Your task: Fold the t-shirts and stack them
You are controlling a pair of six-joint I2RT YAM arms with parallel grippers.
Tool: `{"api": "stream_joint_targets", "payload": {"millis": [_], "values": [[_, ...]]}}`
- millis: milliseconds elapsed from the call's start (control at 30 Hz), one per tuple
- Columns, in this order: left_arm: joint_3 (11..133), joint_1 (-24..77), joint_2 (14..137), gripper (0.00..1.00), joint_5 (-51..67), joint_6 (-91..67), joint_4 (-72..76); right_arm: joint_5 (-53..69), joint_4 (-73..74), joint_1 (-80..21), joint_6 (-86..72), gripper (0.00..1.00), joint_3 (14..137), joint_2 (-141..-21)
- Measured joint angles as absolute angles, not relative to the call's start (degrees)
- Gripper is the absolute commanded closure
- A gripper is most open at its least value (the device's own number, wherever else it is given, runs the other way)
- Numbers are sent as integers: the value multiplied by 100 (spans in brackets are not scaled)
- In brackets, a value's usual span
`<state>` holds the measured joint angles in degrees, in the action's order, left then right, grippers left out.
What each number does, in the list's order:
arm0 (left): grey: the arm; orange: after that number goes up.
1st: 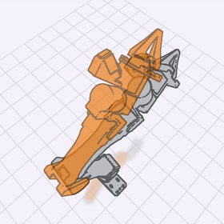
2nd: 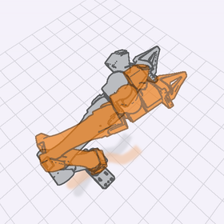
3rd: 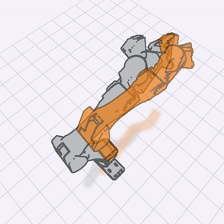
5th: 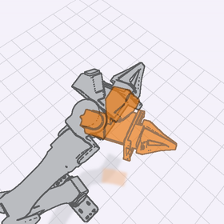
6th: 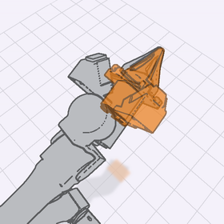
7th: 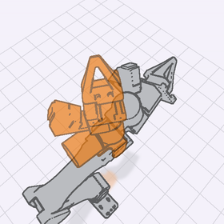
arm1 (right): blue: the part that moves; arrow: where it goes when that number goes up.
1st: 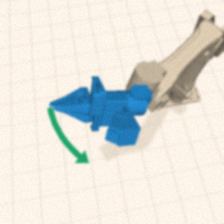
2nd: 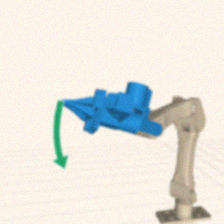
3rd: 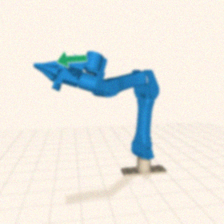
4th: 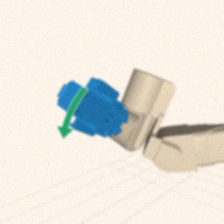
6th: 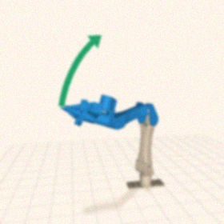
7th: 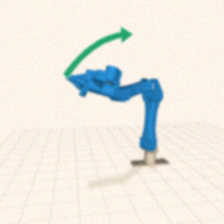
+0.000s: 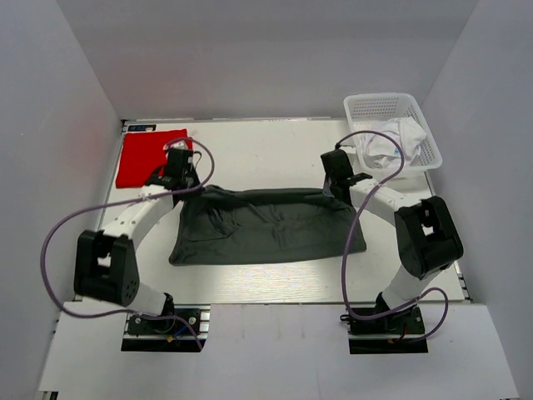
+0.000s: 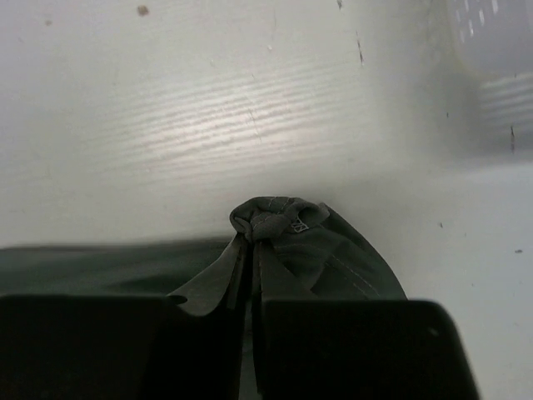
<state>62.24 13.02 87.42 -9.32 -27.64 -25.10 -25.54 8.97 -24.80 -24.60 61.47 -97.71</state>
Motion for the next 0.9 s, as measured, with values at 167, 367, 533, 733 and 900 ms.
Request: {"api": "stream_joint_targets", "payload": {"millis": [167,367,533,733,900], "values": [[4845,1315,7347,100,-847,-3310,-2587,-2729,836,-2554,-2512,96,5575,-9327],[3564,1326,6093,100,-211,-3846,-2521,-2871,543,-2628,-2655,66,4768,-8565],[3039,1328,6031,42,137,-4206,-3081,-2836,598,-2668,-2967,10,4222,-8309],[3089,1347,5540,0,388,-4545,-4134,-2681,1304,-2786,-3361,10,3319,-7293],[3708,1369,5092,0,320,-4550,-4453,-2606,1350,-2801,-3293,10,3444,-6453]]}}
